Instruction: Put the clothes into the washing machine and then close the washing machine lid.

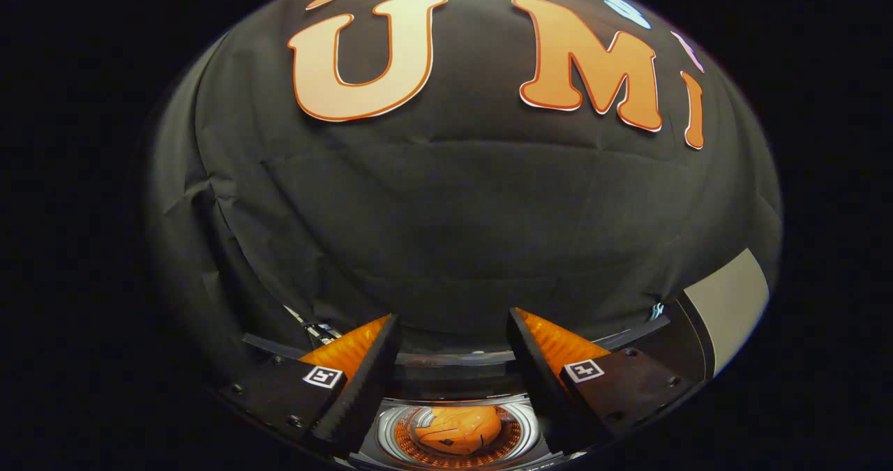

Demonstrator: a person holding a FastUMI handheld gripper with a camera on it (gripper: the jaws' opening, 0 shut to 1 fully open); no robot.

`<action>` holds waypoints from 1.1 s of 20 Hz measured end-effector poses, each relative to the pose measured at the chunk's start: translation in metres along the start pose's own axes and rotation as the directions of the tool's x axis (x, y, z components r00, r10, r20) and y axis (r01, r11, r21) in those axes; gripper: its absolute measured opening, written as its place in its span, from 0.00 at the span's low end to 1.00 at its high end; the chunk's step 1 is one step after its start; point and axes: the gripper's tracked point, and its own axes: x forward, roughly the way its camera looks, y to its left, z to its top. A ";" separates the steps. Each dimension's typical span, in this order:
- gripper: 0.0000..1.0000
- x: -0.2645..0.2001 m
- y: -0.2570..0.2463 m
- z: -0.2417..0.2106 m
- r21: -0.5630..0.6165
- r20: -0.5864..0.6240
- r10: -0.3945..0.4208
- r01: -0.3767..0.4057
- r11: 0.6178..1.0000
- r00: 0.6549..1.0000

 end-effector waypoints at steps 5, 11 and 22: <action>0.99 -0.031 0.000 -0.025 -0.008 0.009 -0.004 0.004 1.000 1.000; 0.99 -0.060 -0.002 -0.058 -0.016 0.026 -0.007 0.007 1.000 1.000; 0.99 -0.075 -0.007 -0.170 0.058 -0.069 0.006 -0.002 0.998 0.998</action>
